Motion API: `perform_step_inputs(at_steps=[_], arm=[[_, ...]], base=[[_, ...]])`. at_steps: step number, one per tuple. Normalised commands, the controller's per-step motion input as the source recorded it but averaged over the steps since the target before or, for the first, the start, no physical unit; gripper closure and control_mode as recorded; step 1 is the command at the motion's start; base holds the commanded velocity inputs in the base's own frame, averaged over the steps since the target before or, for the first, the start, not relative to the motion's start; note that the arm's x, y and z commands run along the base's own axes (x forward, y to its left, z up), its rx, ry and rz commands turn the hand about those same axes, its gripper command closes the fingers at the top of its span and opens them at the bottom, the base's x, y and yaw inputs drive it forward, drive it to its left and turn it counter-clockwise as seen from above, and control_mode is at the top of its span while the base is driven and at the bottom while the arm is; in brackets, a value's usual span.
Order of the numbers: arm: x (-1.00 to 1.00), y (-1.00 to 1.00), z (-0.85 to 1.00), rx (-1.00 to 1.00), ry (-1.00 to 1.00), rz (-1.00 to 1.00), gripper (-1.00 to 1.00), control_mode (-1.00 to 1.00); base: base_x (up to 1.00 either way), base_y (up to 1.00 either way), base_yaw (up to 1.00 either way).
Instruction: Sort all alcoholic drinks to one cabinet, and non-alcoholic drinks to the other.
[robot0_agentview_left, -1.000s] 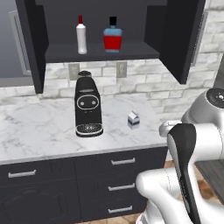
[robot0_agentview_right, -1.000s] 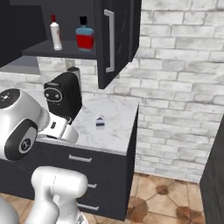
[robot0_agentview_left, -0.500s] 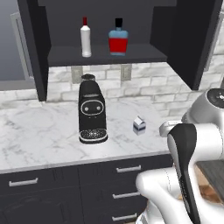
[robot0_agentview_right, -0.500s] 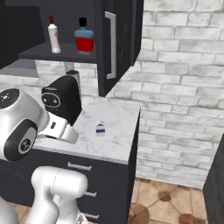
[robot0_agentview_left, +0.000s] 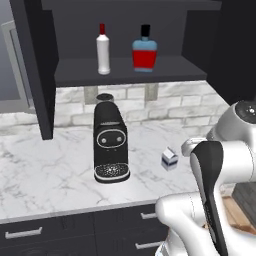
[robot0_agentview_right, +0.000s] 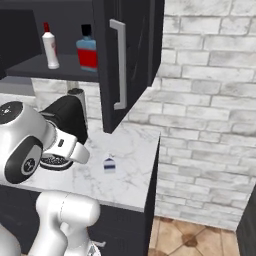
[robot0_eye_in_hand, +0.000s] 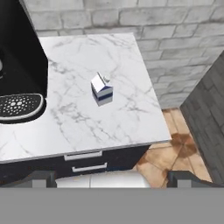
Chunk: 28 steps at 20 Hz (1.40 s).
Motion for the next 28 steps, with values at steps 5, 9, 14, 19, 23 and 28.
perform_step_inputs(at_steps=[5,9,14,19,23,28], arm=[[0.02,0.0,-0.09,0.0,0.0,0.01,-1.0,-1.0],[0.31,0.0,-0.58,0.0,0.03,0.03,-1.0,-1.0],[0.77,0.0,-0.71,0.0,0.1,0.04,-1.0,-1.0],[0.76,-0.06,-0.58,0.0,0.06,0.03,-1.0,-1.0],[0.59,-0.11,-0.38,0.0,0.0,0.01,-1.0,-1.0],[0.25,-0.22,-0.48,0.0,0.0,0.0,-1.0,-1.0]], base=[[0.2,0.02,0.02],[0.0,0.0,0.0],[0.0,0.0,0.0],[0.0,0.0,0.0],[0.0,0.0,0.0],[0.0,0.0,0.0]])
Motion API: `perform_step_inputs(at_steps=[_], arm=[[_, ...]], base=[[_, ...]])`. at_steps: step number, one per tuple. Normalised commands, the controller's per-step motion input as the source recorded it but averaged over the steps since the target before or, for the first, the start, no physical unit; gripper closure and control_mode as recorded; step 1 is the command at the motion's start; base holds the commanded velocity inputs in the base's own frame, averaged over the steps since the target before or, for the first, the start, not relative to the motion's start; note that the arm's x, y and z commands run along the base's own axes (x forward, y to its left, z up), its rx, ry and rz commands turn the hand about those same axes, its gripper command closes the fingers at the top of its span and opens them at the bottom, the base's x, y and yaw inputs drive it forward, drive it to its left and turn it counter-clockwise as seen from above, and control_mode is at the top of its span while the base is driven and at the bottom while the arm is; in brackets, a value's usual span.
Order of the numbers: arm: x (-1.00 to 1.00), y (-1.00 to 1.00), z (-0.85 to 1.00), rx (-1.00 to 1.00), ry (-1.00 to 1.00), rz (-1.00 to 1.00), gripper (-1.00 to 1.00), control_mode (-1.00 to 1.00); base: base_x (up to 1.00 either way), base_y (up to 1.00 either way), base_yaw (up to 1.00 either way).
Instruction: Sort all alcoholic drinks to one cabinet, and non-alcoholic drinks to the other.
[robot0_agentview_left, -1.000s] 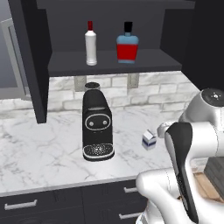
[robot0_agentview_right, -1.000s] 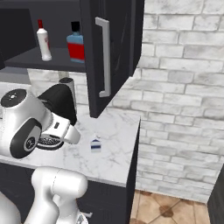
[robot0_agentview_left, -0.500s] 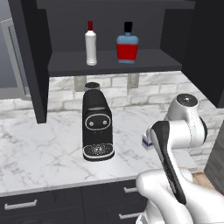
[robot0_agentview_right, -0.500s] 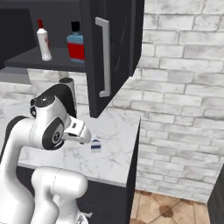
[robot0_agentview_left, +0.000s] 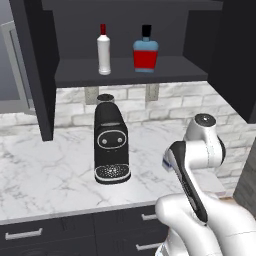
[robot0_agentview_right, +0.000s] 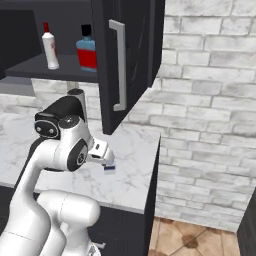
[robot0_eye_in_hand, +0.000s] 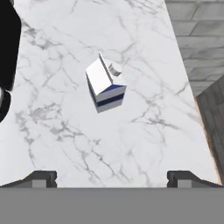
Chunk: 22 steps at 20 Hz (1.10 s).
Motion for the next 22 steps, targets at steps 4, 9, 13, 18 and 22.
perform_step_inputs(at_steps=[4,9,13,18,22], arm=[[0.34,-0.16,-0.42,0.0,-0.01,0.0,-1.0,-1.0],[0.54,-0.01,-0.31,0.0,0.0,0.0,-1.0,-1.0],[0.42,0.0,-0.24,0.0,0.0,0.01,-1.0,-1.0],[0.37,0.0,-0.18,0.0,0.0,0.02,-1.0,-1.0],[0.36,0.0,-0.29,0.0,0.0,0.03,-1.0,-1.0]], base=[[0.0,0.0,0.0],[0.0,0.0,0.0],[0.0,0.0,0.0],[0.0,0.0,0.0],[0.0,0.0,0.0]])
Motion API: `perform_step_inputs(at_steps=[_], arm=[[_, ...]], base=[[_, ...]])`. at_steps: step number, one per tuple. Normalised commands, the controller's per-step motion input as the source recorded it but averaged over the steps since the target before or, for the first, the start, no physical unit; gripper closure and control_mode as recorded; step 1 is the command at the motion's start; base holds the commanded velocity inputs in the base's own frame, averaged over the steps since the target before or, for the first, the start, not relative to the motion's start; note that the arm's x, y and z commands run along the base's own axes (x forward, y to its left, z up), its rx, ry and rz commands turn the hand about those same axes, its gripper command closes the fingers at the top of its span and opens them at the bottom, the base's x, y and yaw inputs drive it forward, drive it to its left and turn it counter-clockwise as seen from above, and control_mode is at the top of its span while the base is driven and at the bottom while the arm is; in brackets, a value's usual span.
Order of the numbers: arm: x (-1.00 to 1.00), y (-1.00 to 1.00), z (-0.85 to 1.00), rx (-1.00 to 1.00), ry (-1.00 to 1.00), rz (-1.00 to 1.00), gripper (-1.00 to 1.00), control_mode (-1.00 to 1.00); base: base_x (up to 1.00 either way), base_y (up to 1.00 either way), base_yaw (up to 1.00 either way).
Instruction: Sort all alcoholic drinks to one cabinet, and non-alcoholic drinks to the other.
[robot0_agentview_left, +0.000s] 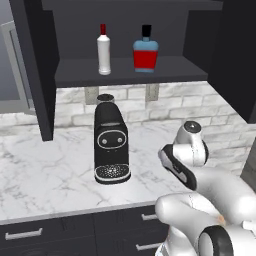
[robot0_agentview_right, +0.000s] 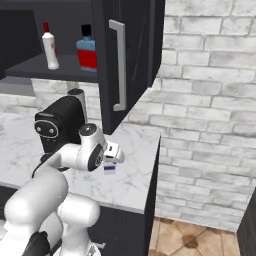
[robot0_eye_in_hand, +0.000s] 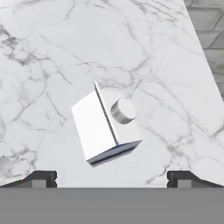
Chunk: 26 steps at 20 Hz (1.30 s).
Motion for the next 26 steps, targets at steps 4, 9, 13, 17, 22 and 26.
perform_step_inputs(at_steps=[4,9,13,17,22,26], arm=[[0.34,0.0,-0.29,0.0,0.0,0.03,-1.0,-1.0],[0.27,0.0,-0.26,0.0,0.0,0.02,-1.0,-1.0],[0.19,0.0,-0.22,0.0,0.0,0.03,-1.0,-1.0],[0.23,0.0,-0.17,0.0,0.0,0.02,-1.0,-1.0],[0.14,0.0,-0.18,0.0,0.0,0.01,1.0,-1.0],[0.11,0.0,-0.17,0.0,0.0,0.0,1.0,-1.0]], base=[[0.0,0.0,0.0],[0.0,0.0,0.0],[0.0,0.0,0.0],[0.0,0.0,0.0],[0.0,0.0,0.0],[0.0,0.0,0.0]])
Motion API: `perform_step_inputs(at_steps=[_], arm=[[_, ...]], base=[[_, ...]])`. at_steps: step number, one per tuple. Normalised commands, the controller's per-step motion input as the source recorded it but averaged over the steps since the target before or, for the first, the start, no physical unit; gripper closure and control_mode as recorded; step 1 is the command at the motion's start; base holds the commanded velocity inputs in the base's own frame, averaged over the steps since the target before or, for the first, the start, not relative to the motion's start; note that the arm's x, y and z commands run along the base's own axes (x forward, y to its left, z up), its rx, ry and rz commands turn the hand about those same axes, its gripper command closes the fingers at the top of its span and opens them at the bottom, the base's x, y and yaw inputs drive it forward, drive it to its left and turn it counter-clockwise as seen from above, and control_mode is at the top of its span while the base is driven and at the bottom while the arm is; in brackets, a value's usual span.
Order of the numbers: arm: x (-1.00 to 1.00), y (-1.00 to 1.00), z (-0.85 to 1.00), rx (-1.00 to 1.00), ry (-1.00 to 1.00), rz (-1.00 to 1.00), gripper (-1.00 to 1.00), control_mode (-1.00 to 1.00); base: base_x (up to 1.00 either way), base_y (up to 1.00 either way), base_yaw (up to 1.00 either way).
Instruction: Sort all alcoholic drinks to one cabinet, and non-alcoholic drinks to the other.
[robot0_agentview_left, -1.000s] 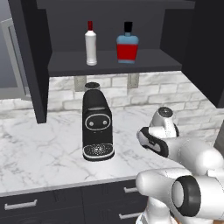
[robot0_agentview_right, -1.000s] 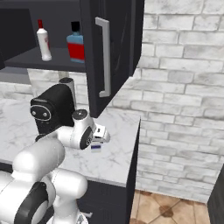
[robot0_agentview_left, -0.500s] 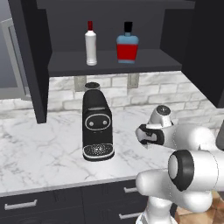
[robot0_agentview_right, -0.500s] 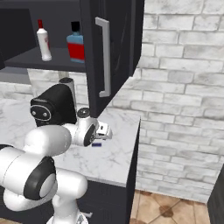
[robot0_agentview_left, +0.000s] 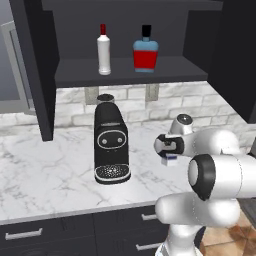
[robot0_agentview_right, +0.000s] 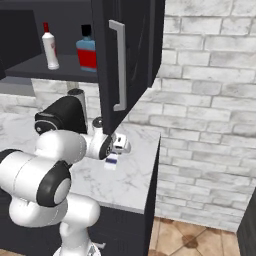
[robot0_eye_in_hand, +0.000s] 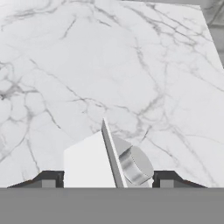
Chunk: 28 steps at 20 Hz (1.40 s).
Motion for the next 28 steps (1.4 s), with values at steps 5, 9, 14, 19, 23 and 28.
perform_step_inputs(at_steps=[5,9,14,19,23,28], arm=[[-0.06,0.15,-0.06,0.0,0.01,0.0,1.0,-1.0],[-0.38,0.56,0.16,-0.05,0.0,-0.02,1.0,-1.0],[-0.28,0.53,0.78,-0.04,0.0,-0.06,1.0,-1.0],[-0.22,0.26,1.0,0.0,0.0,-0.05,1.0,-1.0],[-0.52,0.02,1.0,0.0,0.0,0.0,1.0,-1.0],[-0.84,0.0,0.59,0.0,-0.08,0.0,1.0,-1.0]], base=[[0.0,0.0,0.0],[0.0,0.0,0.0],[0.0,0.0,0.0],[0.0,0.0,0.0],[0.0,0.0,0.0],[0.0,0.0,0.0]])
